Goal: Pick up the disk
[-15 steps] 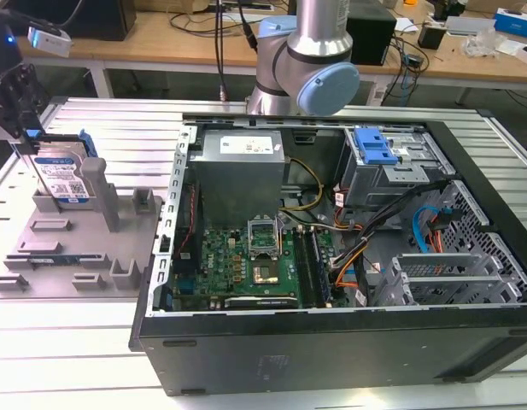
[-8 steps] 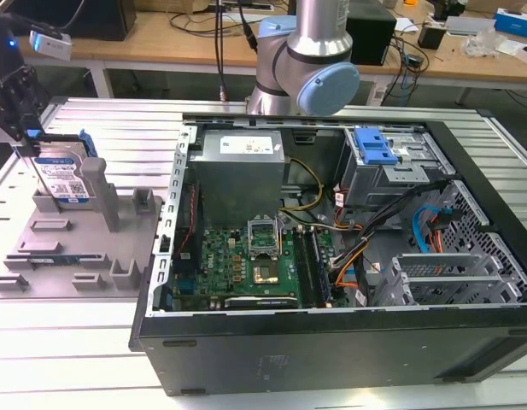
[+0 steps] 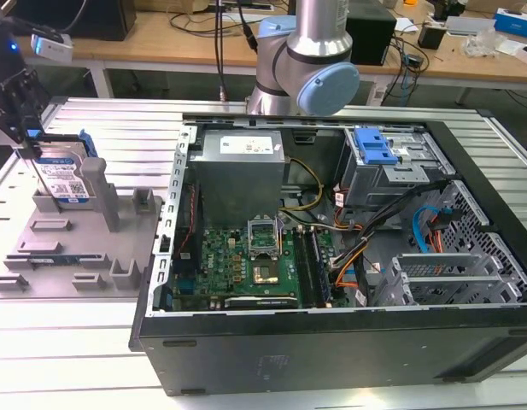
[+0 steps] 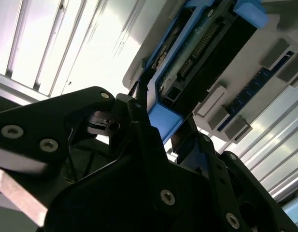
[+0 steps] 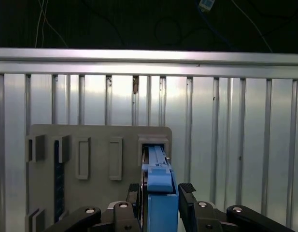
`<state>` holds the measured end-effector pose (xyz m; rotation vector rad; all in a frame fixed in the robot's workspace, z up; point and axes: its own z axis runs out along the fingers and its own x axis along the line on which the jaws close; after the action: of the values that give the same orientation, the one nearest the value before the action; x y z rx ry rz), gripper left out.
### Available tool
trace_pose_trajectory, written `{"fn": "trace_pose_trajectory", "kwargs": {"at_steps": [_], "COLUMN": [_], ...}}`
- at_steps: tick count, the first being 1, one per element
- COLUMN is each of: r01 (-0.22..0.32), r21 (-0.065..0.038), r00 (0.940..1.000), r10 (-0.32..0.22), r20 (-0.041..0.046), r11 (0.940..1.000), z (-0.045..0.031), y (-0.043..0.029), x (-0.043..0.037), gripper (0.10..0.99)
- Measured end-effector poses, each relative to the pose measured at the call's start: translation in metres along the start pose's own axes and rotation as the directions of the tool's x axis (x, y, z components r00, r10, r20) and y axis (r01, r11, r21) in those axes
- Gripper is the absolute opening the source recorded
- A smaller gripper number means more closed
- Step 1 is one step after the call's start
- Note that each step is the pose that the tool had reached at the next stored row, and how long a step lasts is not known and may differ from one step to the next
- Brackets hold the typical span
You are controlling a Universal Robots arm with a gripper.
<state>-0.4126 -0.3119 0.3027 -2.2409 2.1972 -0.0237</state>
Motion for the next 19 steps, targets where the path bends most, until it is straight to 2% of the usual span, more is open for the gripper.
{"fn": "trace_pose_trajectory", "kwargs": {"at_steps": [10, 19], "r01": [-0.009, -0.01], "r21": [0.0, 0.0], "r00": [1.0, 0.9999], "r10": [0.009, 0.01], "r20": [-0.0001, -0.0001], "r11": [1.0, 0.9999], "z": [0.0041, 0.0048], "y": [0.0001, 0.0001], "x": [0.0, 0.0], "gripper": [0.451, 0.451]}}
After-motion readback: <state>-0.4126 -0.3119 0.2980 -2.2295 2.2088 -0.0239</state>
